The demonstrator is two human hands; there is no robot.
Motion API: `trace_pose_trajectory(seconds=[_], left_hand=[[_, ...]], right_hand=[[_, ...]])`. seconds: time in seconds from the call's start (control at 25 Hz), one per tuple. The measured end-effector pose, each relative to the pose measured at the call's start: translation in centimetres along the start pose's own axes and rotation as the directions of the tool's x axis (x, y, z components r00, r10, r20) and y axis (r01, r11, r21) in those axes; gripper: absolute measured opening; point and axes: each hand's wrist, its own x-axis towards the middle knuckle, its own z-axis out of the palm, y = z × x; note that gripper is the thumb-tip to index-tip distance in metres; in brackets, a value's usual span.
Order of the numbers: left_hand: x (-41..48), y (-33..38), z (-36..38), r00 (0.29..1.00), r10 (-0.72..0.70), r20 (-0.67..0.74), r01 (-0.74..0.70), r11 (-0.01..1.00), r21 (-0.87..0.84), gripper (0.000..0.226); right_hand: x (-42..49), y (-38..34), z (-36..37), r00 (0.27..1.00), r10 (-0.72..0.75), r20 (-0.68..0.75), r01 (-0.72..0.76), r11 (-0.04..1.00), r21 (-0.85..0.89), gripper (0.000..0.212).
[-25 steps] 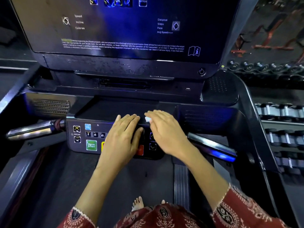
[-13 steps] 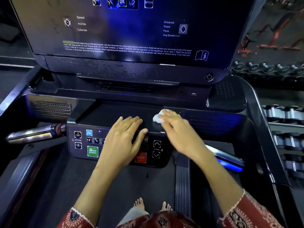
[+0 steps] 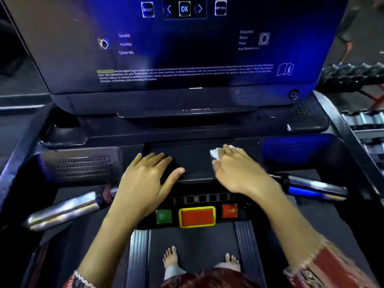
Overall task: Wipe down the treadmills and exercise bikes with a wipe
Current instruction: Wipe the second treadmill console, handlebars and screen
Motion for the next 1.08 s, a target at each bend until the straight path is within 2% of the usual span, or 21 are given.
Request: trace_pose_trajectory(seconds=[0.04, 0.16, 0.2, 0.28, 0.36, 0.4, 0.44, 0.52, 0.6, 0.68, 0.8, 0.96, 1.0, 1.08], left_hand=[[0.1, -1.0, -0.2, 1.000, 0.016, 0.025, -0.017, 1.000, 0.012, 0.082], [0.1, -3.8, -0.6, 0.994, 0.062, 0.087, -0.057, 0.997, -0.052, 0.085], [-0.1, -4.7, -0.6, 0.993, 0.074, 0.094, -0.064, 0.992, -0.105, 0.086], [-0.4, -6.0, -0.6, 0.991, 0.075, 0.111, -0.053, 0.980, -0.190, 0.091], [-0.7, -6.5, -0.7, 0.991, 0.063, 0.121, -0.029, 0.964, -0.266, 0.093], [-0.9, -6.6, -0.7, 0.990, 0.059, 0.128, -0.017, 0.952, -0.306, 0.091], [-1.0, -6.6, -0.7, 0.989, 0.062, 0.132, -0.014, 0.942, -0.336, 0.088], [-1.1, -6.9, -0.8, 0.989, 0.079, 0.127, -0.025, 0.924, -0.382, 0.086], [-1.4, -7.5, -0.9, 0.990, 0.084, 0.116, -0.029, 0.910, -0.414, 0.085], [-1.9, -7.9, -0.9, 0.991, 0.083, 0.105, -0.028, 0.897, -0.442, 0.083], [-1.9, -8.1, -0.7, 0.991, 0.104, 0.081, -0.056, 0.892, -0.449, 0.082], [-1.7, -7.9, -0.5, 0.991, 0.131, 0.039, -0.102, 0.899, -0.425, 0.082], [-1.8, -7.8, -0.4, 0.992, 0.122, 0.024, -0.101, 0.902, -0.421, 0.080], [-2.0, -7.4, -0.2, 0.992, 0.121, -0.020, -0.120, 0.921, -0.370, 0.075]], right_hand=[[0.8, -1.8, 0.0, 1.000, 0.010, 0.009, -0.010, 1.000, -0.001, 0.044], [1.8, -6.2, 0.1, 0.976, -0.210, 0.048, 0.196, 0.958, 0.212, 0.044], [1.6, -6.5, 0.1, 0.970, -0.236, 0.058, 0.210, 0.935, 0.286, 0.044], [1.1, -6.0, 0.3, 0.988, -0.154, 0.005, 0.142, 0.918, 0.369, 0.043], [1.5, -6.3, 0.6, 0.999, 0.035, -0.041, -0.024, 0.967, 0.252, 0.042], [2.0, -7.3, 0.5, 0.997, 0.065, -0.045, -0.057, 0.984, 0.171, 0.040], [2.6, -9.0, 0.3, 0.998, 0.018, -0.061, -0.009, 0.990, 0.142, 0.037], [3.3, -12.0, 0.9, 0.985, -0.169, -0.040, 0.173, 0.971, 0.166, 0.037], [2.7, -11.7, 0.7, 0.972, -0.235, 0.015, 0.222, 0.935, 0.277, 0.042], [2.0, -9.1, 0.2, 0.985, -0.175, 0.009, 0.161, 0.924, 0.346, 0.041], [3.1, -8.7, 0.4, 1.000, 0.001, -0.004, 0.000, 0.986, 0.167, 0.041], [3.2, -12.1, 2.4, 0.976, -0.213, -0.049, 0.218, 0.939, 0.265, 0.044], [2.2, -11.1, 2.8, 0.972, -0.219, -0.088, 0.236, 0.928, 0.290, 0.044], [0.1, -7.7, 3.5, 0.972, -0.139, -0.191, 0.190, 0.940, 0.283, 0.048]])
